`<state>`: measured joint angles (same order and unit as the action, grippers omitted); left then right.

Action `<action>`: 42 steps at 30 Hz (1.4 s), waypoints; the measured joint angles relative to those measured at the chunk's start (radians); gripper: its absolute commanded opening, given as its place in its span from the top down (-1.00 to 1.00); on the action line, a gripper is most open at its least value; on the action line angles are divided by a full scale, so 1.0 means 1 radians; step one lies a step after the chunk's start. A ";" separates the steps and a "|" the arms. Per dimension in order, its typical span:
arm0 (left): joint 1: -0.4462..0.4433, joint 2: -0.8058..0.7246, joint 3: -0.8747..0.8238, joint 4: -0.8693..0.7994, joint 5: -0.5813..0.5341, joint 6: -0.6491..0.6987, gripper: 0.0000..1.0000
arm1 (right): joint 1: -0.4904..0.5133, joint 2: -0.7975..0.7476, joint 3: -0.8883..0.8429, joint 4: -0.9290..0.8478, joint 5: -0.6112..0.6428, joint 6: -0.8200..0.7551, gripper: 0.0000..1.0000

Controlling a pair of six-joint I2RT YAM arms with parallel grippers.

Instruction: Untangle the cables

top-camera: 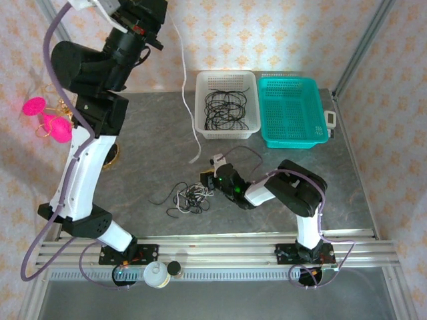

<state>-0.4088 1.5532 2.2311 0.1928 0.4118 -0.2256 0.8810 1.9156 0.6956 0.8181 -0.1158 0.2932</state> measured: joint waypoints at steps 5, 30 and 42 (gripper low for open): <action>0.011 0.000 0.022 0.051 0.000 0.015 1.00 | -0.001 0.000 -0.005 0.002 0.005 0.026 0.35; 0.012 -0.238 -0.564 0.211 0.011 -0.082 1.00 | -0.247 -0.811 0.071 -0.397 -0.364 -0.184 -0.71; 0.012 -0.280 -0.684 0.257 0.054 -0.161 1.00 | -0.283 -0.515 0.579 -0.581 -0.836 -0.378 -0.53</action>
<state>-0.3965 1.2728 1.5471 0.4496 0.4656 -0.3862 0.5980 1.4006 1.2743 0.2375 -0.9520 -0.0845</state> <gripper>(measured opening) 0.044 0.772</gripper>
